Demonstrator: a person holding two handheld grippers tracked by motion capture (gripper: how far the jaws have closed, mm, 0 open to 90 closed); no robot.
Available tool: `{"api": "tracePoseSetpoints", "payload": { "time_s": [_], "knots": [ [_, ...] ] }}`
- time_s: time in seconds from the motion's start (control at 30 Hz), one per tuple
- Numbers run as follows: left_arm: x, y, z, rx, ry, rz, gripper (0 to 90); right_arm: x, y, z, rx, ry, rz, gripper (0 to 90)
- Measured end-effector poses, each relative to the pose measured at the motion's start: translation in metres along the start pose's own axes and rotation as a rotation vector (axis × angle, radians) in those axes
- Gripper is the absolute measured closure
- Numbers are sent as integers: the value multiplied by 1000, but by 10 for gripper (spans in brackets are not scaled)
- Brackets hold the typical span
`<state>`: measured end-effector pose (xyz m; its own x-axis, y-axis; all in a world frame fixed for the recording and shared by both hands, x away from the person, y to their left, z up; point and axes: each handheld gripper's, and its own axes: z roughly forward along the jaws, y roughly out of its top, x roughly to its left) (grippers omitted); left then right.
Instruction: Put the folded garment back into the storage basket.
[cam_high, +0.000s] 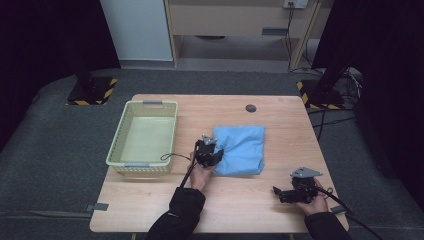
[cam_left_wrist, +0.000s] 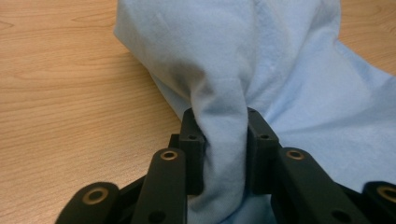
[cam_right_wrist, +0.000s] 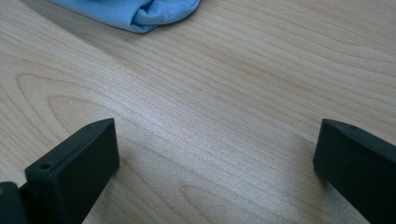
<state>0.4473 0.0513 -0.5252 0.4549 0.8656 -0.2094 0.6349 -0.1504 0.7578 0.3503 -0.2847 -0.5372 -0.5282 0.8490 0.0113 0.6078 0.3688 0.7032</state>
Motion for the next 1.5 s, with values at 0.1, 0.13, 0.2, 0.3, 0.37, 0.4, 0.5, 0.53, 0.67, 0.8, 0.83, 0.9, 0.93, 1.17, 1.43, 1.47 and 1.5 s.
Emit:
{"api": "tracePoseSetpoints", "payload": {
  "time_s": [0.1,0.13,0.2,0.3,0.37,0.4,0.5,0.53,0.67,0.8,0.83,0.9,0.93,1.17,1.43,1.47,1.5],
  "knots": [
    [0,2,-2,-3,-10,-3,753,0,0,0,1,1,-1,3],
    [0,3,-3,-3,-12,2,757,0,0,0,1,2,1,3],
    [0,5,-5,-10,-18,6,761,0,0,0,1,2,1,3],
    [-2,8,-8,-20,-21,16,763,0,0,0,1,2,-1,3],
    [-3,10,-11,-29,-27,12,763,0,0,0,1,2,-1,3],
    [-4,11,-13,-34,-30,14,764,0,0,0,1,2,-1,3],
    [-7,16,-21,-56,-38,26,765,0,0,0,1,2,-2,3],
    [-8,18,-24,-63,-42,34,765,0,0,0,1,2,-3,3],
    [-11,26,-37,-88,-52,56,767,0,0,0,1,2,-2,3],
    [-13,33,-51,-113,-56,75,768,0,0,0,1,2,-2,3],
    [-13,35,-54,-117,-57,82,768,0,0,0,1,2,-1,3],
    [-14,38,-61,-131,-58,90,768,0,0,0,1,2,-2,3],
    [-14,40,-65,-134,-56,99,768,0,0,0,1,2,-1,3],
    [-11,51,-90,-147,-50,127,767,0,0,0,1,2,-1,3],
    [1,52,-115,-162,-24,133,766,0,0,0,1,2,-2,3],
    [3,53,-118,-162,-19,135,766,0,0,0,1,2,-1,3],
    [5,53,-122,-162,-12,138,766,0,0,0,1,2,-1,3]
  ]
}}
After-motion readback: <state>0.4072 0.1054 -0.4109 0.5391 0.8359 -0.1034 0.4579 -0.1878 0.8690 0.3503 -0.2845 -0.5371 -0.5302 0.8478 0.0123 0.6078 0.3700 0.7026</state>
